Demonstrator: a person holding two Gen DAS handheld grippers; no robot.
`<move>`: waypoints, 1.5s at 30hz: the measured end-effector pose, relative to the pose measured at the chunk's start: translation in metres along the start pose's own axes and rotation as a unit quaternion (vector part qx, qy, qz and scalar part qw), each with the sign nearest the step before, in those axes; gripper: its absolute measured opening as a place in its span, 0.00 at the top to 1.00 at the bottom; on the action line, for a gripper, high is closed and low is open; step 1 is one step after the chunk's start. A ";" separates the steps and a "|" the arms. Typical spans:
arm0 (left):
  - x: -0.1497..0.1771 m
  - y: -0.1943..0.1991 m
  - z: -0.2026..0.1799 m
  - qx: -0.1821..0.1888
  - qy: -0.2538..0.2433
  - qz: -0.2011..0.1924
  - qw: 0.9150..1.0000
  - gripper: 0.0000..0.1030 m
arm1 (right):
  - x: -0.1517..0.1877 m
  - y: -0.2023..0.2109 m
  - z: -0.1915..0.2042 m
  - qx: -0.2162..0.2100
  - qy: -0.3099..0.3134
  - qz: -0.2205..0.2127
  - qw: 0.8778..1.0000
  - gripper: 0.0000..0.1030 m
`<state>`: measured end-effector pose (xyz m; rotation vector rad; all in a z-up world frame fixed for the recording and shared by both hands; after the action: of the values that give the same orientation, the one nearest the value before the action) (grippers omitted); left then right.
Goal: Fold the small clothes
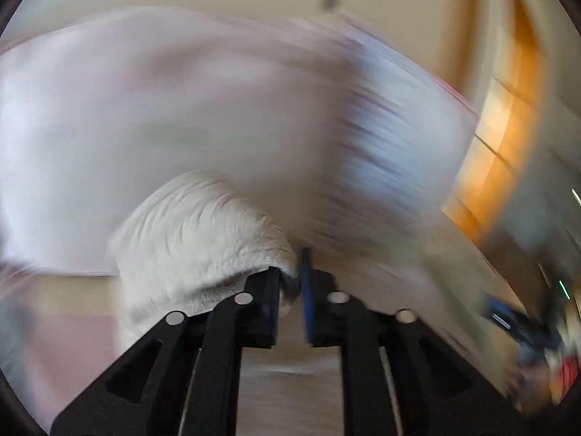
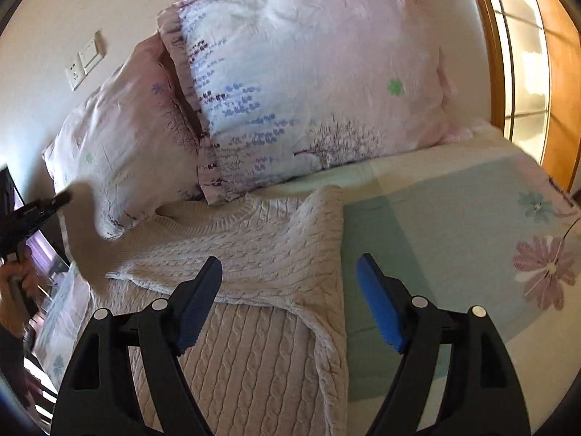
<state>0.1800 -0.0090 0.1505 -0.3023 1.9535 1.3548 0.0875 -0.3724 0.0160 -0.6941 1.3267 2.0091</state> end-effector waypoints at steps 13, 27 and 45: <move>0.168 0.059 0.088 -0.076 0.120 0.118 0.983 0.31 | 0.106 0.027 -0.056 -0.100 -0.114 0.120 0.981 0.42; 0.236 0.081 0.074 -0.036 0.183 0.112 0.976 0.29 | -0.071 -0.072 0.101 0.039 -0.040 0.054 0.997 0.42; 0.247 0.072 0.082 0.020 0.172 0.119 0.978 0.28 | 0.035 0.002 -0.034 0.002 -0.214 0.040 0.976 0.22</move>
<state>-0.0001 0.1444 0.0201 -0.3082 2.3634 1.4899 0.0655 -0.3973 -0.0202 -0.1863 1.1113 2.0690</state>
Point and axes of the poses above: each gripper's, at about its wrist camera, not at the fingertips, and y roughly against the way its jaws point, z to its left, x to its underside, the point moved 2 cm from there along -y, roughly the way its jaws point, and after that the axes turned 12 degrees about z, right-handed, at the moved point
